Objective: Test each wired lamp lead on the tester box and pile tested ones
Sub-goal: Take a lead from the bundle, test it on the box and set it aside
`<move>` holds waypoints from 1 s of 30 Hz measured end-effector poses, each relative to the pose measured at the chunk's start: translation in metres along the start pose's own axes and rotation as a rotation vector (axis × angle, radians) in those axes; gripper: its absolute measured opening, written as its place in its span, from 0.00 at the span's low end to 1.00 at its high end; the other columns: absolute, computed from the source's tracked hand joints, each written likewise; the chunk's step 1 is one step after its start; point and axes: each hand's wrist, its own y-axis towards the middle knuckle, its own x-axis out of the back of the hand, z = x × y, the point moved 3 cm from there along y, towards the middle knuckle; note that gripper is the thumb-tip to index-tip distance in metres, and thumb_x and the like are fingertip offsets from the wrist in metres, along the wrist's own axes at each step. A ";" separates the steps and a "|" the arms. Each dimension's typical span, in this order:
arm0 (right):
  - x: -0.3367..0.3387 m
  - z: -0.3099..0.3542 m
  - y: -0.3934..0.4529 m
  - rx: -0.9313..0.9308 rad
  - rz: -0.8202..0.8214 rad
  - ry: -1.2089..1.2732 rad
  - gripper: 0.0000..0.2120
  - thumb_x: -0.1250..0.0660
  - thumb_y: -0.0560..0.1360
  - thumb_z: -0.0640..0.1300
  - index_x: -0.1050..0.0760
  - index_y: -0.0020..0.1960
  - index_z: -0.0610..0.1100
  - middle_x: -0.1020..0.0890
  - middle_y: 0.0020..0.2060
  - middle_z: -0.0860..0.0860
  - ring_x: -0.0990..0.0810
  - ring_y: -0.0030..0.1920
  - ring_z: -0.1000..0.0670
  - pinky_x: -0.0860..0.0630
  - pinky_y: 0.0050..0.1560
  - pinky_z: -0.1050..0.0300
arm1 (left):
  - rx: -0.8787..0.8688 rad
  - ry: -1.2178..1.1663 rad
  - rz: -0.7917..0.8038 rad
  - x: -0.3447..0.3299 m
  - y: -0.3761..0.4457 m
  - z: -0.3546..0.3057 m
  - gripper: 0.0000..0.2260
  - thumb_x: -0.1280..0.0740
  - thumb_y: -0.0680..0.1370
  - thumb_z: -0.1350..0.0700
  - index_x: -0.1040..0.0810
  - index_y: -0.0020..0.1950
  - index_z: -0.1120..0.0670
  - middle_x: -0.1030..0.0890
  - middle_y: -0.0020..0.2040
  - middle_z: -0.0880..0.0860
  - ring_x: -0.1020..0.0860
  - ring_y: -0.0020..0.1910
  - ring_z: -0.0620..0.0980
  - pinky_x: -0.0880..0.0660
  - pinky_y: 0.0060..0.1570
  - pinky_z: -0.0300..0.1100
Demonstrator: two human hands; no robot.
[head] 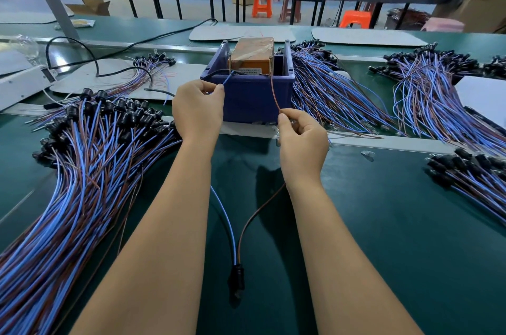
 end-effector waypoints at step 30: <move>-0.001 0.002 -0.003 -0.009 0.024 -0.028 0.09 0.33 0.75 0.42 0.21 0.40 0.54 0.23 0.28 0.56 0.25 0.34 0.51 0.26 0.39 0.51 | 0.004 -0.015 0.001 0.000 -0.002 -0.002 0.07 0.32 0.76 0.52 0.20 0.38 0.48 0.25 0.29 0.42 0.27 0.31 0.41 0.35 0.31 0.33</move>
